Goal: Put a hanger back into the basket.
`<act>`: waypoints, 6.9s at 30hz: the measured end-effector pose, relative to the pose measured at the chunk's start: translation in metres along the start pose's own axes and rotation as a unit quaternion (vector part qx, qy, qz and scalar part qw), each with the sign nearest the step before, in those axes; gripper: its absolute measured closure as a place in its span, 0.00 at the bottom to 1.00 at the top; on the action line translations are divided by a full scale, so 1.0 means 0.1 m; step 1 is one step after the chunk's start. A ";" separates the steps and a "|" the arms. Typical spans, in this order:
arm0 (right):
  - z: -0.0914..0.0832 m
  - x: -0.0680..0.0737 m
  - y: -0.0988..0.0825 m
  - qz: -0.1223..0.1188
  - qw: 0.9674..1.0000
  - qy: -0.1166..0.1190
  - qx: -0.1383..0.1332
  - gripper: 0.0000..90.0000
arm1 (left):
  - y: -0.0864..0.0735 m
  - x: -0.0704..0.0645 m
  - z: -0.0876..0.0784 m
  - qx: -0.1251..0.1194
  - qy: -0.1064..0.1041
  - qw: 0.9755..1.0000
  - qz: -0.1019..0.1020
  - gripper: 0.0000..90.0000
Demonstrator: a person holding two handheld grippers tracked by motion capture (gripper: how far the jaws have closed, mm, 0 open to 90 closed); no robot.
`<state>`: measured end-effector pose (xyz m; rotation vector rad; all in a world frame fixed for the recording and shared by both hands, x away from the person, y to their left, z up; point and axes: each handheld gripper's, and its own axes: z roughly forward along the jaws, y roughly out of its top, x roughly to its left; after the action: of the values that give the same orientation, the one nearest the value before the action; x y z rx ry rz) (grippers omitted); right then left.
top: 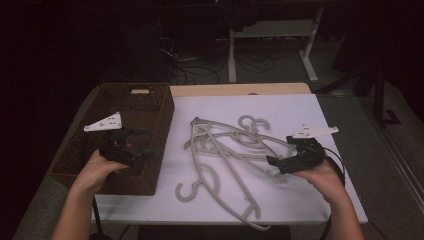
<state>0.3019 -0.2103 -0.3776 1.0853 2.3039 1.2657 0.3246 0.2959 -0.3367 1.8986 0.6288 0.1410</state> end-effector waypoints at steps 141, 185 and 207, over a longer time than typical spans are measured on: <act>0.07 0.04 -0.01 -0.017 1.000 0.017 0.021 0.01 | 0.46 0.01 2.14 0.111 0.060 0.988 -0.084 0.91; -0.01 0.02 -0.02 -0.012 1.000 0.012 0.010 0.01 | 0.56 -0.09 2.15 0.155 0.107 0.982 -0.025 0.40; 0.02 0.01 -0.05 -0.009 1.000 0.007 0.014 0.01 | -0.36 -0.26 1.89 0.198 0.095 0.973 -0.068 0.51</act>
<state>0.2997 -0.2099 -0.3829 1.0657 2.3434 1.2418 0.3608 0.1371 -0.4421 2.2337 0.9719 0.1161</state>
